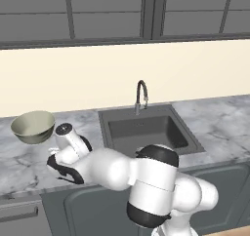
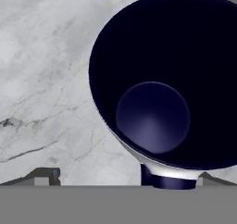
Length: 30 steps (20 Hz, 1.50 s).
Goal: Pick the mug and place it in the sink. Pick the bowl and place it in the open cabinet and then close the cabinet.
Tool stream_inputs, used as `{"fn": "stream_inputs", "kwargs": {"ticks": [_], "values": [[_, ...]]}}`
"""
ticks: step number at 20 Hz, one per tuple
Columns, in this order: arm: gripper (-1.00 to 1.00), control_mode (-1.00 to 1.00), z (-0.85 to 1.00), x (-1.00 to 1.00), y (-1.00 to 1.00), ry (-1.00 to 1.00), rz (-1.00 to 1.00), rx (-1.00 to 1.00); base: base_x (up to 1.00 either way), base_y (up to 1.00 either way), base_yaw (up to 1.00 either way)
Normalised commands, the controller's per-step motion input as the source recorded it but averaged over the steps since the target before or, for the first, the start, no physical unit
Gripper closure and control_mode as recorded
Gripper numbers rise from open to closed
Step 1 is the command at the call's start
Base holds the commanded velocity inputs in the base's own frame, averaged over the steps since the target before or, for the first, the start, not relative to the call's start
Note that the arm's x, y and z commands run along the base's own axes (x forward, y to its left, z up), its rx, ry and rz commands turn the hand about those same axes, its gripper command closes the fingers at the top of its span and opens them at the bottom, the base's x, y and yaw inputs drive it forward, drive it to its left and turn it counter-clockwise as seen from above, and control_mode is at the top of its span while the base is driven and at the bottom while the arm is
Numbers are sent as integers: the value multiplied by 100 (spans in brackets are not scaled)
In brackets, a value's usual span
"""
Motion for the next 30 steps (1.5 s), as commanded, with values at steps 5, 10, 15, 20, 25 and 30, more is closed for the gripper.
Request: {"fn": "stream_inputs", "kwargs": {"ticks": [5, 10, 15, 20, 25, 30], "values": [[100, -100, -14, -5, -10, -3, 5, 0, 0, 0, 0], [100, -100, -17, -18, -22, -4, 2, 0, 0, 0, 0], [100, -100, -13, -17, -23, -1, 1, 1, 0, 0, 0], [100, -100, 2, -44, -6, -8, 2, -2, 0, 0, 0], [100, -100, 95, -25, -10, -11, -2, -11, 0, 0, 0], [100, -100, 100, 0, -60, -5, 26, -8, 0, 0, 0]]}}
